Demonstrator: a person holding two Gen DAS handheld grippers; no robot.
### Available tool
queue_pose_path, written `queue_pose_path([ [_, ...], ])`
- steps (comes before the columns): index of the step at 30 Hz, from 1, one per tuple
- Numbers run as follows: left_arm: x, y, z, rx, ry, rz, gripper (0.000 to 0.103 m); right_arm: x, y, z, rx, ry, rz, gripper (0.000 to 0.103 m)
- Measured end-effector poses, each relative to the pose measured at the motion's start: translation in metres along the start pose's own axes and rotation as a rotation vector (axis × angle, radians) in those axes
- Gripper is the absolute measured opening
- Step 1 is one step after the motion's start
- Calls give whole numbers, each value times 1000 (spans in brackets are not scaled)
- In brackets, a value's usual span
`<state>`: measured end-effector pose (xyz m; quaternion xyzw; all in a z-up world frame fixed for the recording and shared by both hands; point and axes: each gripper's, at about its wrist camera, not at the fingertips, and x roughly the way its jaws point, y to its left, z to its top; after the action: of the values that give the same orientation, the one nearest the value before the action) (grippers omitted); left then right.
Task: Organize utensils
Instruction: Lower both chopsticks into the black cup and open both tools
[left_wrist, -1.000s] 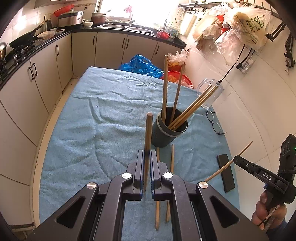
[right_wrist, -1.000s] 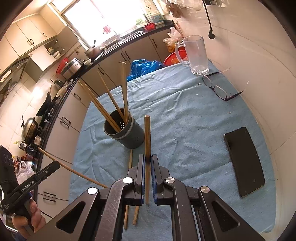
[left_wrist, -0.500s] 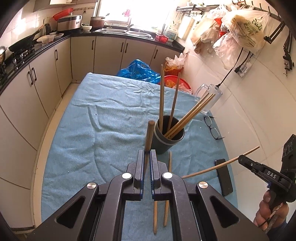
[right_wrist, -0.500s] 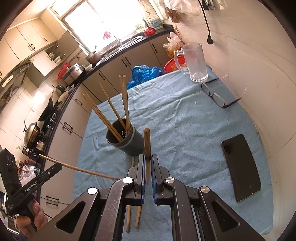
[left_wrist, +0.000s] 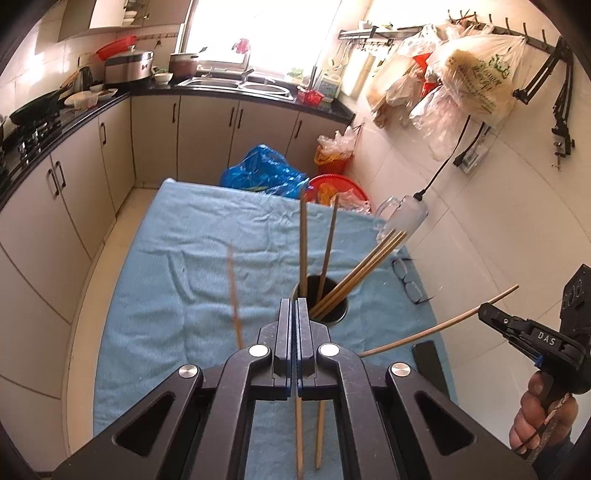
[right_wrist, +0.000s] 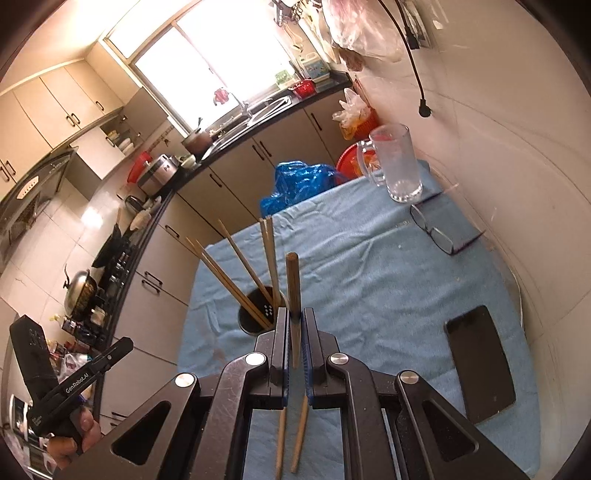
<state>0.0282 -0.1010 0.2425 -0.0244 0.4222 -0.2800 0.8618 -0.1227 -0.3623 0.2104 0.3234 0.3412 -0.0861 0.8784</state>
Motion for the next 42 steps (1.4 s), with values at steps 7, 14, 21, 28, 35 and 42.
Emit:
queue_pose_path([
  [7,26,12,16,-51,102,-10,10,-4,10,12,-7,-19,27,6],
  [14,108,66,22,-208,302,23,34,-7,9,8,3,-4,22,6],
  [21,208,93,20,-268,456,90,33,-15,-1,8,15,6,-11,6],
  [28,281,99,15,-205,540,204,32,-21,-11,7,9,12,-53,6],
  [35,289,88,7,-128,505,246,6,-20,-21,7,21,27,-71,6],
  [42,226,95,0,-171,361,168,6,-10,-15,13,14,35,-39,6],
])
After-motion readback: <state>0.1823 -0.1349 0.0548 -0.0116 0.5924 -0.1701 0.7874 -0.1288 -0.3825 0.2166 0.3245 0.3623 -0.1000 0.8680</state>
